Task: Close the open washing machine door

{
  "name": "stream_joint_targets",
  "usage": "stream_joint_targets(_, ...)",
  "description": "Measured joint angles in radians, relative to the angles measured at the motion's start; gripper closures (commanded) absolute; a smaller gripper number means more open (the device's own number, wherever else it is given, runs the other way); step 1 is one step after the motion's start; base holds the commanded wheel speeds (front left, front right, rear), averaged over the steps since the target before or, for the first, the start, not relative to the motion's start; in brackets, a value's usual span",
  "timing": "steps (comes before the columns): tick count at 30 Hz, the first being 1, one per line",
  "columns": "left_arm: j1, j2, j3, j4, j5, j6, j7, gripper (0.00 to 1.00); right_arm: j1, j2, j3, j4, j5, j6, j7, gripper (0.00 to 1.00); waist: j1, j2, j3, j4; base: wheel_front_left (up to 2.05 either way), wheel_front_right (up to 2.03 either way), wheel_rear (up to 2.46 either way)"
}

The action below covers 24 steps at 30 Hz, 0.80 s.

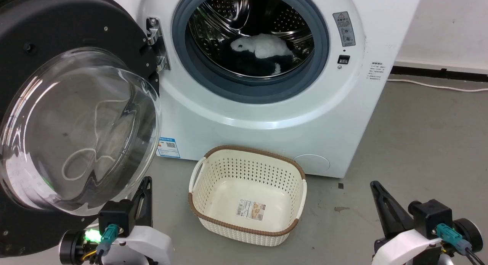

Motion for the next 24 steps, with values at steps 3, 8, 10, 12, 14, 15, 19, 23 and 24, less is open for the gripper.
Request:
stream_joint_targets(3, 0.0, 0.0, 0.0, 0.0, 0.0, 0.0, 0.0, 1.0, 0.0, 0.0, 0.0, 0.0, 0.0, 0.0, 0.0, 1.0, 0.0, 0.0, 0.0, 0.0, 0.0, 0.0, 0.0)
stream_joint_targets(8, 0.0, 0.0, -0.001, 0.0, 0.0, 0.0, 0.0, 1.0, 0.0, 0.0, 0.0, 0.0, 0.0, 0.0, 0.0, 1.0, 0.0, 0.0, 0.0, 0.0, 0.0, 0.0, 0.0)
stream_joint_targets(10, 0.0, 0.0, 0.0, 0.0, 0.0, 0.0, 0.0, 1.0, 0.0, 0.0, 0.0, 0.0, 0.0, 0.0, 0.0, 1.0, 0.0, 0.0, 0.0, 0.0, 0.0, 0.0, 0.0)
stream_joint_targets(12, 0.0, 0.0, -0.001, 0.0, 0.0, 0.0, 0.0, 1.0, 0.0, 0.0, 0.0, 0.0, 0.0, 0.0, 0.0, 1.0, 0.0, 0.0, 0.0, 0.0, 0.0, 0.0, 0.0)
stream_joint_targets(14, 0.0, 0.0, 0.0, 0.0, 0.0, 0.0, 0.0, 1.0, 0.0, 0.0, 0.0, 0.0, 0.0, 0.0, 0.0, 1.0, 0.0, 0.0001, 0.0, 0.0, 0.0, 0.0, 0.0)
stream_joint_targets(15, 0.0, 0.0, -0.001, 0.0, 0.0, 0.0, 0.0, 1.0, 0.0, 0.0, 0.0, 0.0, 0.0, 0.0, 0.0, 1.0, 0.0, 0.0, 0.0, 0.0, 0.0, 0.0, 0.0)
stream_joint_targets(19, 0.0, 0.0, -0.001, 0.0, 0.0, 0.0, 0.0, 1.0, 0.0, 0.0, 0.0, 0.0, 0.0, 0.0, 0.0, 1.0, 0.0, 0.0, 0.0, 0.0, 0.0, 0.0, 0.0)
stream_joint_targets(23, 0.0, 0.0, 0.0, 0.0, 0.0, 0.0, 0.0, 1.0, 0.0, 0.0, 0.0, 0.0, 0.0, 0.0, 0.0, 1.0, 0.0, 0.0, 0.0, 0.0, 0.0, 0.0, 0.0)
stream_joint_targets(24, 0.0, 0.0, 0.0, 0.0, 0.0, 0.0, 0.0, 1.0, 0.0, 0.0, 0.0, 0.0, 0.0, 0.0, 0.0, 1.0, 0.0, 0.0, 0.0, 0.0, 0.0, 0.0, 0.0)
